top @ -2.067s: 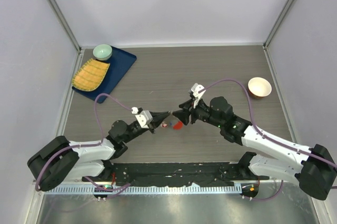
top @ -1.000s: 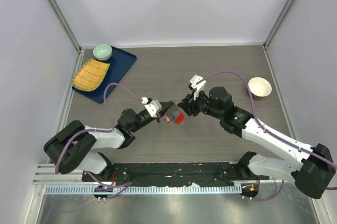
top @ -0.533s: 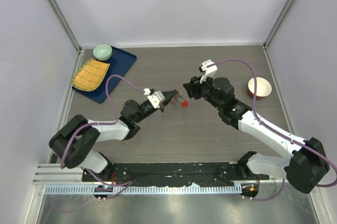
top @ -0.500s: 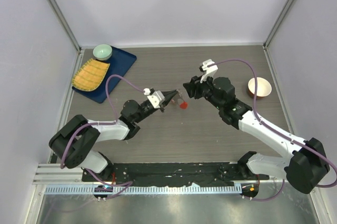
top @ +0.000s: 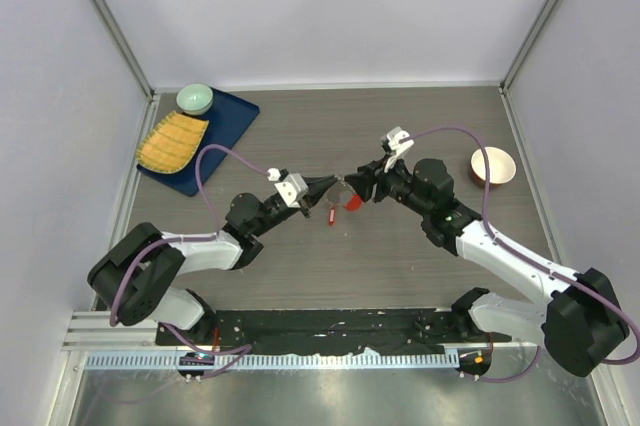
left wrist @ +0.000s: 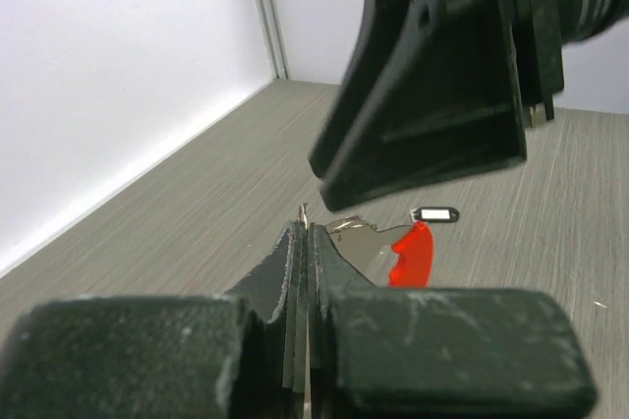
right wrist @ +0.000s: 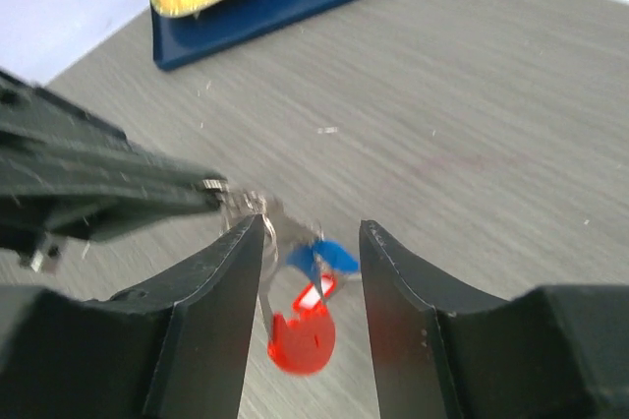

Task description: Put the keys on the keyring

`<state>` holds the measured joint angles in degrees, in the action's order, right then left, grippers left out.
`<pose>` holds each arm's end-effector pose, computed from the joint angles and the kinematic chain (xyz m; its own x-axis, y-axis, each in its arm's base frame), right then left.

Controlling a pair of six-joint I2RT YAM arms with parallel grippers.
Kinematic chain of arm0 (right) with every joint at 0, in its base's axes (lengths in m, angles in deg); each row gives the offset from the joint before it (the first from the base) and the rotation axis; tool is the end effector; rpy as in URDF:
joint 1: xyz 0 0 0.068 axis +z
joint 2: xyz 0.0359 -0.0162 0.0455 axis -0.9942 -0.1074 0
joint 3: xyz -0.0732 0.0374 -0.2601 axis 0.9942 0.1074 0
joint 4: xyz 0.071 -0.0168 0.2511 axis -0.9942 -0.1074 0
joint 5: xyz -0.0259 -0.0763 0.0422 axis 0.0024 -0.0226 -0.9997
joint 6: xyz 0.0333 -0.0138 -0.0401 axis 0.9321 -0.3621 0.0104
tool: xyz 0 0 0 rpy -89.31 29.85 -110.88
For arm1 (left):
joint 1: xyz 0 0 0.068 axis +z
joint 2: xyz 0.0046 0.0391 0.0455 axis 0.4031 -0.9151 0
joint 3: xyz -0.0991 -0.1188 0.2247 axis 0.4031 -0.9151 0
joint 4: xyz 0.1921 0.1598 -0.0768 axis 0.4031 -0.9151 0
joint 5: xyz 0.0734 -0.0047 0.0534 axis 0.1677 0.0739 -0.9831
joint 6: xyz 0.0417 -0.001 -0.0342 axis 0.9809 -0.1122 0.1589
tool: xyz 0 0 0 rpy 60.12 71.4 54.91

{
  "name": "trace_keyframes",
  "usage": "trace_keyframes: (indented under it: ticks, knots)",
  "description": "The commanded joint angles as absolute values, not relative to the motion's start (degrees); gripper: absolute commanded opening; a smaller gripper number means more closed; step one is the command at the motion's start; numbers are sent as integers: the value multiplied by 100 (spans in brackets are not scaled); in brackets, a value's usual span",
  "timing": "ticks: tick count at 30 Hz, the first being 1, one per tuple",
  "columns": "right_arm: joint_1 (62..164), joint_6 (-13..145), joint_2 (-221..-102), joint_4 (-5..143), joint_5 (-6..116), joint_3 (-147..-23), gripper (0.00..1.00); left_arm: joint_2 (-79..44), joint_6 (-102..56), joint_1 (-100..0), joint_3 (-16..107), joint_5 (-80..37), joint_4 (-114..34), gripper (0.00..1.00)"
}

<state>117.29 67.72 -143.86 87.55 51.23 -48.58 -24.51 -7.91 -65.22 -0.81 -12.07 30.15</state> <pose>0.2122 0.1487 0.2906 -0.1991 0.0468 -0.9789 -0.6816 0.7111 0.1726 0.1992 -0.1904 0.2319 0.2440 -0.1478 -0.9585 0.8393 0.5272 0.1324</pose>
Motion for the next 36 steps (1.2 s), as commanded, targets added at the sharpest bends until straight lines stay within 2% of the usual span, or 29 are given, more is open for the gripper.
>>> trace_keyframes:
  ticks: [1, 10, 26, 36]
  knots:
    - [11662, 6506, -14197, 9602, 4582, -4351, 50, -2085, -964, -6499, -189, -1159, 4654, 0]
    - [11627, 6418, -14127, 10543, 4046, -3981, 49, -1856, -1052, -6499, -391, -1151, 4646, 0]
    - [11627, 6286, -14320, 10781, 3553, -4130, 48, -1795, -1290, -6499, -365, -878, 4646, 0]
    - [11627, 6250, -14557, 10904, 3352, -4235, 41, -1681, -1395, -6508, -374, -755, 4654, 0]
